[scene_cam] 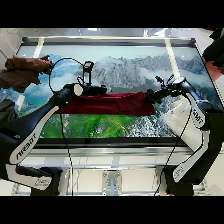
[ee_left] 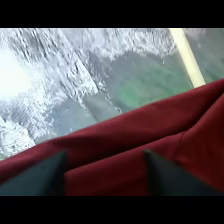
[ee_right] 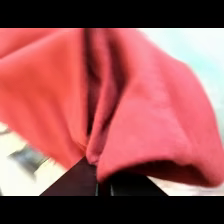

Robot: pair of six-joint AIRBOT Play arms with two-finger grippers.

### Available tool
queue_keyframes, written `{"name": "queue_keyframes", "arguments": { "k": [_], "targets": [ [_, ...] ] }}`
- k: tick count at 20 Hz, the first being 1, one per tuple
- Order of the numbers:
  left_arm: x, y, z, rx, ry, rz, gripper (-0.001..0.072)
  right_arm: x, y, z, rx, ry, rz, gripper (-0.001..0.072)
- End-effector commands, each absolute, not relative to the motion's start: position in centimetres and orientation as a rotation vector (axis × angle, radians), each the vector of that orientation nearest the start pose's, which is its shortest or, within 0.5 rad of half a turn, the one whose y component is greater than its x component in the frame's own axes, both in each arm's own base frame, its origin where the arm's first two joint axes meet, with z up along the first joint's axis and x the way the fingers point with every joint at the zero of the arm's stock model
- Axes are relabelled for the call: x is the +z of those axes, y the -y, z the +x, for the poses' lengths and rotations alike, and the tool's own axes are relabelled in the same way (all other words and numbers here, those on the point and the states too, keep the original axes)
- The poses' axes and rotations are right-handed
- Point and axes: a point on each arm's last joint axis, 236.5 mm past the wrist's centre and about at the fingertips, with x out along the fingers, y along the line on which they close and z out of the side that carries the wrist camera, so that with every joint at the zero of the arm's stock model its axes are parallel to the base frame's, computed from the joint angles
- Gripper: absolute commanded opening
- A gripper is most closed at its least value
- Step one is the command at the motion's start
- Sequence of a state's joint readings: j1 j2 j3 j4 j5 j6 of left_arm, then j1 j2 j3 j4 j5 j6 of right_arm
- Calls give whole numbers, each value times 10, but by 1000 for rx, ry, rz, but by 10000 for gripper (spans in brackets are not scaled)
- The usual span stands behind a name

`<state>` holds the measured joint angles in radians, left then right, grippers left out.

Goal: Fold the shirts.

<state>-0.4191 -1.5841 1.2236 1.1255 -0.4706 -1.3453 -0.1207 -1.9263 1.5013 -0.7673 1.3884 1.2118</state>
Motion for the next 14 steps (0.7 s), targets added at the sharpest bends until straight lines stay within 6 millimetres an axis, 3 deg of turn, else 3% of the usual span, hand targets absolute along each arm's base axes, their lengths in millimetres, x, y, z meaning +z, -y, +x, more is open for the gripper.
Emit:
{"name": "queue_keyframes", "arguments": {
  "k": [1, 2, 5, 8, 12, 14],
  "targets": [
    [-55, 263, 447, -539, -1004, -49, 73, -42, -140, 414, 776, -1557, 681, 14],
    [-67, 263, 434, -555, -1071, -38, 10, -25, -141, 409, 806, -1551, 660, 14],
    [-99, 265, 390, -603, -1272, -5, 10, 32, -140, 406, 845, -1479, 588, 14],
    [-117, 275, 360, -647, -1378, 34, 10, 93, -136, 401, 856, -1390, 481, 13],
    [-108, 324, 341, -726, -1343, -10, 10, 152, -127, 400, 779, -1302, 399, 13],
    [-85, 339, 346, -745, -1281, -65, 10, 171, -130, 398, 763, -1286, 381, 13]
  ]
}}
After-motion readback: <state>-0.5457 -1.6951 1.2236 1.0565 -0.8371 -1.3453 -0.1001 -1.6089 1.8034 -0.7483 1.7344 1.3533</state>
